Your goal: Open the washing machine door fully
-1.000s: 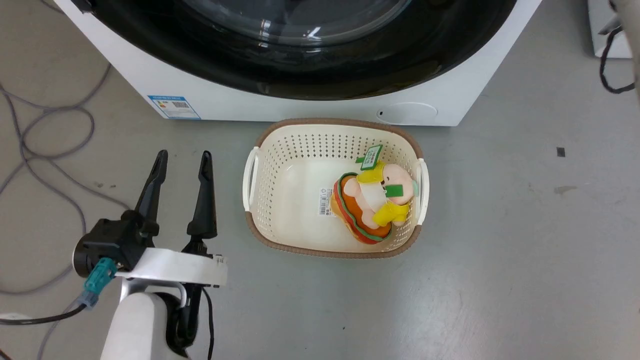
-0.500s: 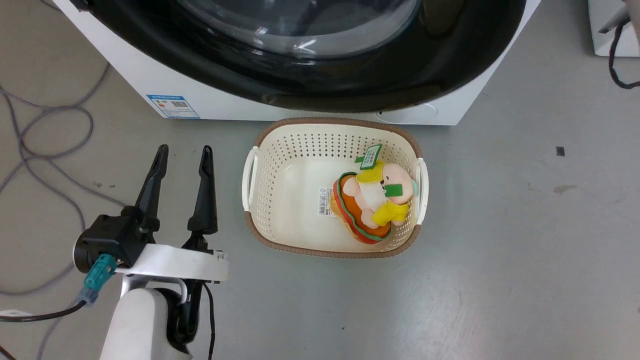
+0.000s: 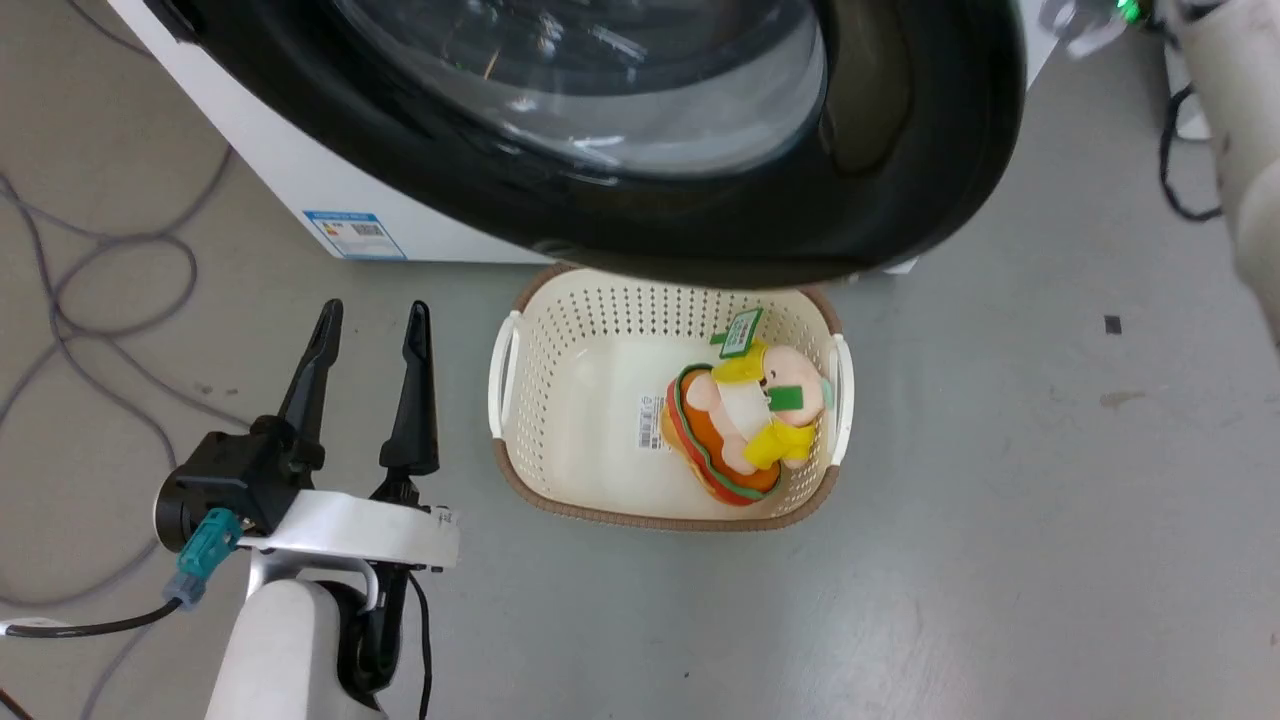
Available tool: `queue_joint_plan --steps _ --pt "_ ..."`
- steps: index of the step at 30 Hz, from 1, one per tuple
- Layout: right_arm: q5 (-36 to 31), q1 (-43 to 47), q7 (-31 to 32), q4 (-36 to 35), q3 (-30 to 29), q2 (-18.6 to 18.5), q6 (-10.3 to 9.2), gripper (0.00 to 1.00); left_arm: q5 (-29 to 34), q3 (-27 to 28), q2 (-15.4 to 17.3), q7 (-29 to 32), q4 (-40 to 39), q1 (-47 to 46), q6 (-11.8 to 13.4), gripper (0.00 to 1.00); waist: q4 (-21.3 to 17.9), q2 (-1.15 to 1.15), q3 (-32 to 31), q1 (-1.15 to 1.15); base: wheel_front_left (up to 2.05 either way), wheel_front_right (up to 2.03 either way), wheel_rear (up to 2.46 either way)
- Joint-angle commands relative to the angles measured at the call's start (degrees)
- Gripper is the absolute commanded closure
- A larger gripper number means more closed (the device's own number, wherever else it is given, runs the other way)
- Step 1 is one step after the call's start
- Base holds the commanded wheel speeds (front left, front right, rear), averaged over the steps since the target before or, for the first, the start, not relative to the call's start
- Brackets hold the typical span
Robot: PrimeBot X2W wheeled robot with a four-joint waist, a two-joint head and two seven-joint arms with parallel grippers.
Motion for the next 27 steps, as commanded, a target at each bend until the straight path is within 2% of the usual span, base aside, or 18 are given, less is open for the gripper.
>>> queue_joint_plan --steps 1,12,20,27 --pt "0.55 2.37 0.71 -0.5 0.02 1.07 -0.03 1.0 0.06 -0.09 0.09 -0.32 0.29 0.02 -0.24 0.0 0.01 0.0 -0.97 0.0 0.0 0.0 0.0" --pt "3.62 14.31 5.76 -7.29 0.01 1.95 -0.03 1.0 1.99 -0.31 0.08 -0.32 2.49 3.85 -0.24 0.0 0.44 0.0 -7.52 0.0 0.0 0.0 0.0" --pt "7.03 26.38 10.91 -16.68 -0.07 2.35 -0.03 1.0 2.45 -0.87 0.06 -0.32 3.86 7.25 0.04 0.0 0.85 0.0 -12.21 0.0 0.0 0.0 0.0" --pt "8.58 34.31 12.51 -24.33 -0.64 2.49 -0.03 1.0 2.72 -2.05 0.06 -0.32 4.36 8.48 0.7 0.0 1.34 0.0 -14.07 0.0 0.0 0.0 0.0"
